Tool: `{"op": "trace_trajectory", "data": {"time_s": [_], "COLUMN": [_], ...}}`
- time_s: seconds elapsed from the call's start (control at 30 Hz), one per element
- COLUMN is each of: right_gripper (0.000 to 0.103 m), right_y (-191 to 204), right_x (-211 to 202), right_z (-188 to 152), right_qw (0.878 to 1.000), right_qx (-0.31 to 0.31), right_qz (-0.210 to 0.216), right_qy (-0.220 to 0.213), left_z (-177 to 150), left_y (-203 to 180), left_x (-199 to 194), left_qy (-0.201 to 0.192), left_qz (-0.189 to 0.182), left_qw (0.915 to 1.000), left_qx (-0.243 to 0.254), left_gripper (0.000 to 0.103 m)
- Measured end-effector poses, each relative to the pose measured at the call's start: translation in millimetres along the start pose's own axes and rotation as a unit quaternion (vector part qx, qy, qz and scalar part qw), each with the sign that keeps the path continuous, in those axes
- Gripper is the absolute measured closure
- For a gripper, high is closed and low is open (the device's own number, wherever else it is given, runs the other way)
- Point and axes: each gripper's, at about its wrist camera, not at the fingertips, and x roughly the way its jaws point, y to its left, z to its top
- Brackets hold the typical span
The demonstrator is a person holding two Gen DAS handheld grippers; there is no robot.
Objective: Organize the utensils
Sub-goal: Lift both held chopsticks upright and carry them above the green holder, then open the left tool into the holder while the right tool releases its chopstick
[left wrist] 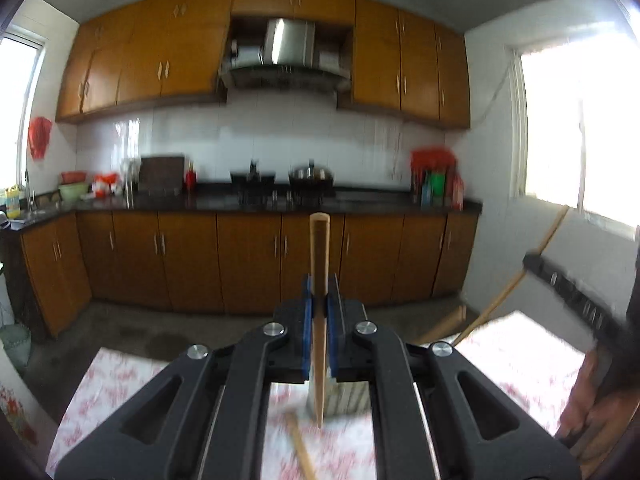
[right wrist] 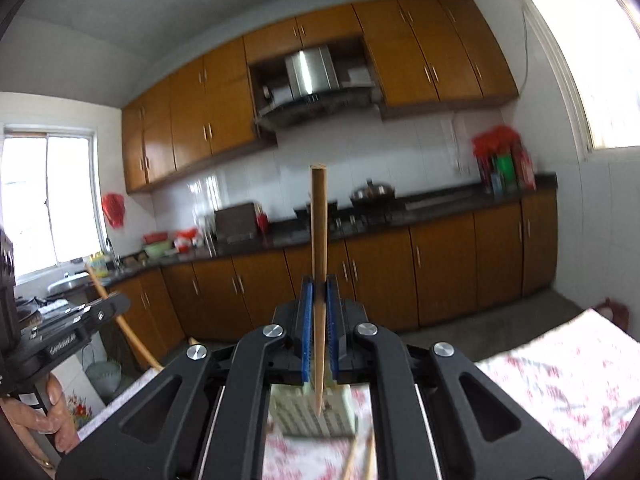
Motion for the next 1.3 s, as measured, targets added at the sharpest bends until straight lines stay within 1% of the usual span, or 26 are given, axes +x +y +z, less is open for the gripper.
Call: {"op": "trace_trajectory", "data": {"time_s": [0.1, 0.17, 0.23, 0.37, 0.53, 0.67, 0.7, 0.73, 0.8, 0.93, 1.0, 1.07, 1.17, 1.23, 1.3], "right_gripper": [0.096, 0.096, 0.096, 0.096, 0.095, 0.094, 0.090, 0.080, 0.069, 0.069, 0.069, 0.069, 0.068, 0.068, 0.069], "right_y": [2.6, 2.3, 3.0, -3.1, -7.1, -4.1, -2.4, 0.3, 1.0, 4.2, -0.4, -8.9, -22.0, -32.7, -41.8], "right_x": [17.6, 27.0, 36.5, 60.3, 76.3, 77.0, 76.1, 74.6, 71.1, 48.9, 29.7, 14.5, 0.9, 2.3, 11.2], "right_z": [2.1, -1.8, -10.1, -26.4, -45.4, -51.2, -51.0, -49.5, -45.6, -30.5, -23.4, -22.2, -38.3, -65.4, -100.1], "right_qw": [1.000, 1.000, 0.999, 1.000, 0.999, 0.998, 0.998, 0.998, 0.998, 0.999, 1.000, 0.999, 0.997, 0.992, 0.983], "right_qx": [0.000, -0.006, -0.021, -0.023, -0.010, -0.008, -0.008, -0.008, -0.009, -0.014, -0.008, 0.001, -0.001, -0.005, -0.003], "right_qz": [-0.001, 0.000, -0.007, -0.012, -0.009, -0.003, -0.002, -0.001, -0.003, -0.009, -0.018, -0.028, -0.051, -0.066, -0.066], "right_qy": [-0.021, -0.025, -0.027, 0.002, 0.044, 0.059, 0.062, 0.062, 0.058, 0.033, 0.021, 0.020, 0.051, 0.103, 0.170], "left_z": [19.3, 24.3, 22.6, 3.7, -18.8, -30.9, -32.1, -33.1, -33.3, -29.0, -23.9, -24.5, -40.5, -66.9, -97.6], "left_y": [-7.7, -11.6, -13.9, -10.4, 4.1, 10.3, 11.4, 13.2, 15.0, 20.9, 24.1, 25.9, 30.0, 35.0, 40.2], "left_x": [13.2, 25.7, 39.1, 71.8, 97.2, 100.9, 100.5, 99.8, 97.4, 79.2, 61.7, 42.8, 18.6, 6.2, 1.5], "left_qy": [-0.040, -0.055, -0.060, -0.048, -0.014, 0.004, 0.006, 0.007, 0.007, -0.002, -0.010, -0.007, 0.016, 0.043, 0.075], "left_qz": [0.009, 0.011, 0.013, 0.013, 0.008, 0.006, 0.007, 0.005, 0.001, -0.003, -0.002, 0.007, 0.027, 0.050, 0.070], "left_qw": [0.9990, 0.9980, 0.9975, 0.9975, 0.9962, 0.9956, 0.9955, 0.9953, 0.9954, 0.9951, 0.9951, 0.9955, 0.9964, 0.9957, 0.9932], "left_qx": [-0.018, -0.029, -0.033, -0.051, -0.086, -0.094, -0.095, -0.096, -0.096, -0.099, -0.099, -0.094, -0.079, -0.066, -0.055], "left_gripper": [0.095, 0.095, 0.095, 0.095, 0.095, 0.095, 0.095, 0.094, 0.092, 0.087, 0.083, 0.081, 0.075, 0.073, 0.073]}}
